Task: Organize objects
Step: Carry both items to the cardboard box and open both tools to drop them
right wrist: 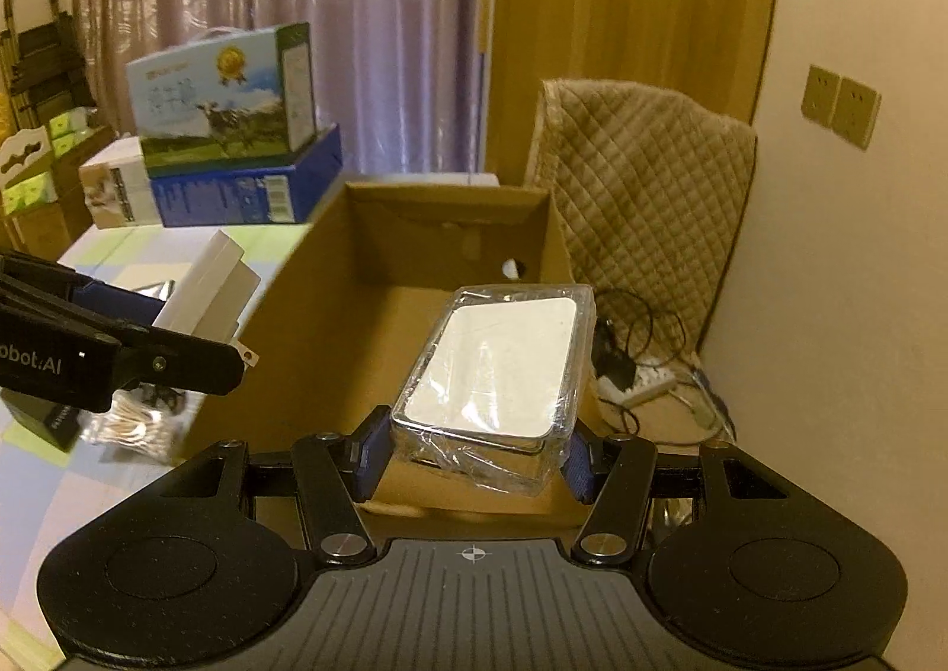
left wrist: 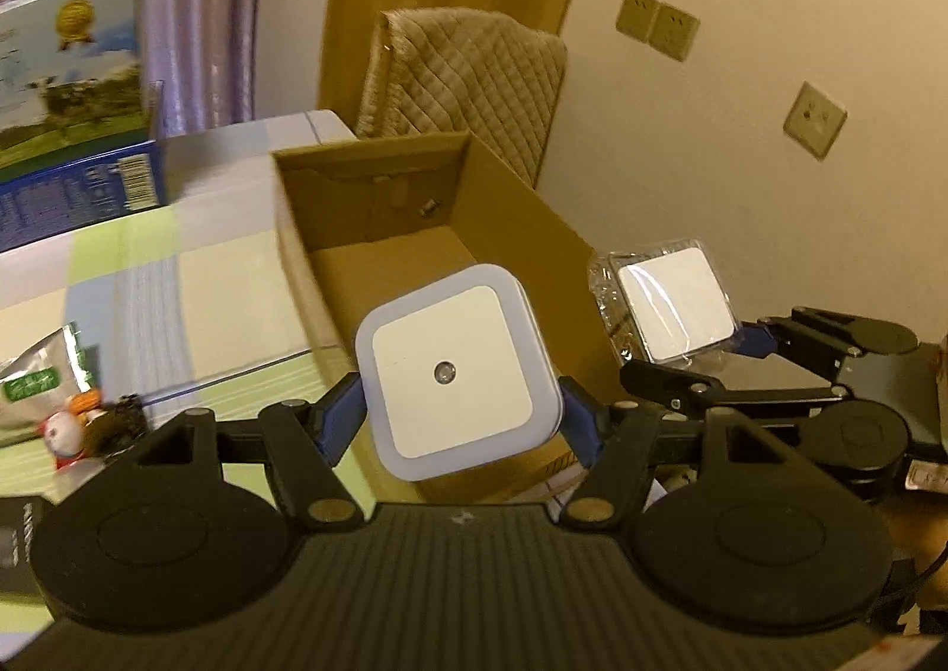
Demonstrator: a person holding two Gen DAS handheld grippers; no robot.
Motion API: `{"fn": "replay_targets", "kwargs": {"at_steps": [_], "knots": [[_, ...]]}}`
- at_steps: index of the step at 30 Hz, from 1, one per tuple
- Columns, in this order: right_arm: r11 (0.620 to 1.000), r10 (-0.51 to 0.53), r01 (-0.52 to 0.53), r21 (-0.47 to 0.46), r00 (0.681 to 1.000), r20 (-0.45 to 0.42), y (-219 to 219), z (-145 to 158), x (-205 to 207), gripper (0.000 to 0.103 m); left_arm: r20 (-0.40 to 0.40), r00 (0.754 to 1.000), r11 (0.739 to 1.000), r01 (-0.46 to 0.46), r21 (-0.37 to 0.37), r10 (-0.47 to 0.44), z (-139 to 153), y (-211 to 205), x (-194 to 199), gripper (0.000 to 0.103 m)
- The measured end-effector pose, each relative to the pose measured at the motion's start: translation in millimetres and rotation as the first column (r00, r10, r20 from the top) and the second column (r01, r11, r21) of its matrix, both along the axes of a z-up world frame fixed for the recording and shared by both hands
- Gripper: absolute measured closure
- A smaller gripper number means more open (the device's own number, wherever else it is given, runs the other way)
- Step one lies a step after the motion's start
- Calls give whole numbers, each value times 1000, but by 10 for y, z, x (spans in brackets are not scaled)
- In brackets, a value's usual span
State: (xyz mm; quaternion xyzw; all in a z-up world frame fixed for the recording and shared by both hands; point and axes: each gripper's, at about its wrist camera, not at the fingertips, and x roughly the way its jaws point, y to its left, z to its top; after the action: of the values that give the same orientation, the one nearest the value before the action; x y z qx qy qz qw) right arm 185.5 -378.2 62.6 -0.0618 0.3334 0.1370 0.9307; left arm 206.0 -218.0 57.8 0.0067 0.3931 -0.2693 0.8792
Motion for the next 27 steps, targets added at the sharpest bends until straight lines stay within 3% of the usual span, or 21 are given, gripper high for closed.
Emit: {"fn": "replay_targets", "kwargs": {"at_steps": [12,14,24,27], "knots": [[999,-18,19,35,999,-39,-202,-175,169,48,-37,999,999,29,42,-27,-261,-263,297,37],[999,-17,19,40,999,-43,-209,-183,176,48,-32,999,999,18,48,-16,-261,-274,307,29],[997,-3,6,81,999,-37,-133,-152,205,48,-2,998,998,-61,-6,61,-99,-4,234,29],[992,6,-3,127,1000,-22,-139,-129,198,39,7,997,997,-82,-9,82,-42,93,168,29]]}}
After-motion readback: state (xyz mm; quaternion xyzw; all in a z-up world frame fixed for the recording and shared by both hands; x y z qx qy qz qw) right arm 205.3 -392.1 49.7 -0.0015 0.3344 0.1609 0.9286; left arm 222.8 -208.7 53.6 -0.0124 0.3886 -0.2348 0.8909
